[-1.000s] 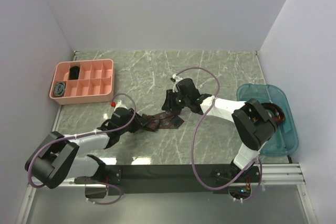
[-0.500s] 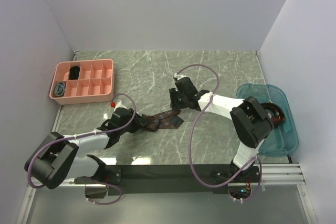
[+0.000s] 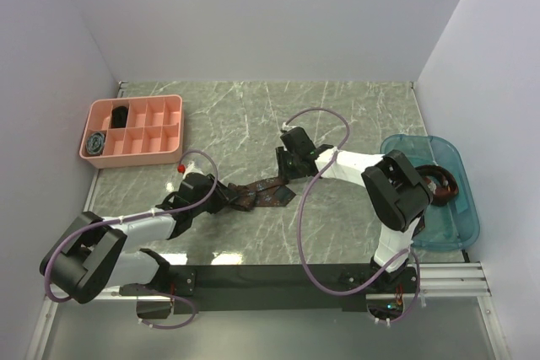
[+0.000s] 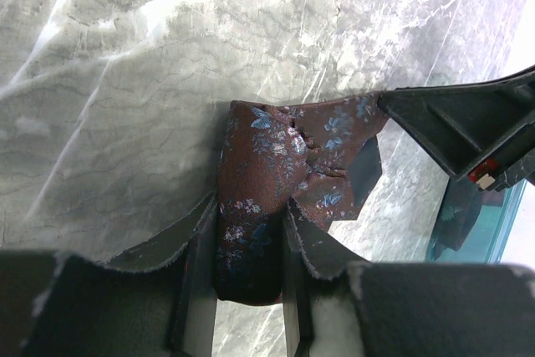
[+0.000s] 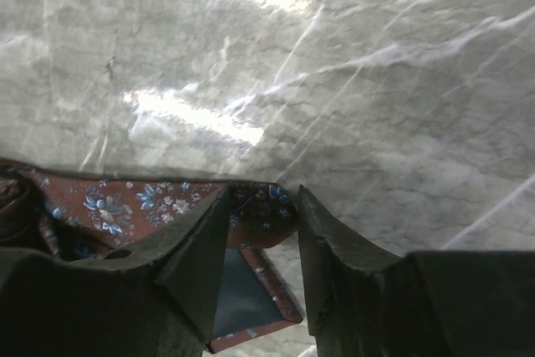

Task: Roll the ties
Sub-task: Roll the tie

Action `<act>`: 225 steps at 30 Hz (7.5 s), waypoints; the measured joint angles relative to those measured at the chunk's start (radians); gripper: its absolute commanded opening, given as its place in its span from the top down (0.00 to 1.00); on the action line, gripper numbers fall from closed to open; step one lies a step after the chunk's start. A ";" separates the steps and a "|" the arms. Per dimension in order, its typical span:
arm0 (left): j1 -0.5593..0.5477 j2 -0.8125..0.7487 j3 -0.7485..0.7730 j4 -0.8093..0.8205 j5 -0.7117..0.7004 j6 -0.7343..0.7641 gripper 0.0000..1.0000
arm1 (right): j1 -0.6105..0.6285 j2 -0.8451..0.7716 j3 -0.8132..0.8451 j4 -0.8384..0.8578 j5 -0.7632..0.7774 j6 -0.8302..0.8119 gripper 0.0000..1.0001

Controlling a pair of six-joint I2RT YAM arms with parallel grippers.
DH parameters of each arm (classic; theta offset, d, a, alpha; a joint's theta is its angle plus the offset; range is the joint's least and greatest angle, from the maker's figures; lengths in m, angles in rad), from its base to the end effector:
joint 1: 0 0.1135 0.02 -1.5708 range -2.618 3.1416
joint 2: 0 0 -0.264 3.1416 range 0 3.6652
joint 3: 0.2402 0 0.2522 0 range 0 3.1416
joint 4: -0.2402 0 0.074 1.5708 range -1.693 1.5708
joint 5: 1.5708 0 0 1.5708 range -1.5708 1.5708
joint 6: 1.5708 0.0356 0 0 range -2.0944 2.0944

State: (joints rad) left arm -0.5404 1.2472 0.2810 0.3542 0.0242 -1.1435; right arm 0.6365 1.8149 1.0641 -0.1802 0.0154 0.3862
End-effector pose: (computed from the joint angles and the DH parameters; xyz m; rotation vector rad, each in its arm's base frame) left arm 0.1834 -0.1110 0.1334 -0.6856 2.2541 -0.9326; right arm 0.2973 0.2190 0.1585 -0.3116 2.5288 0.3959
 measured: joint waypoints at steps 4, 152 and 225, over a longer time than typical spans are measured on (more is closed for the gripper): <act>0.000 0.000 0.000 0.000 0.000 -0.004 0.98 | -0.002 -0.001 -0.004 0.003 -0.037 0.019 0.56; -0.019 -0.228 -0.135 -0.187 -0.373 -0.527 0.98 | 0.130 -0.005 -0.103 0.380 -0.296 0.276 0.53; 0.182 -0.116 -0.076 -0.069 0.011 0.013 0.99 | 0.142 0.231 0.204 0.235 -0.524 0.123 0.75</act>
State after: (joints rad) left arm -0.3588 1.1309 0.2054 0.2848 0.0357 -1.1301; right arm 0.7784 2.0457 1.2678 0.0547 -0.5087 0.5095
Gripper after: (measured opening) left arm 0.358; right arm 0.243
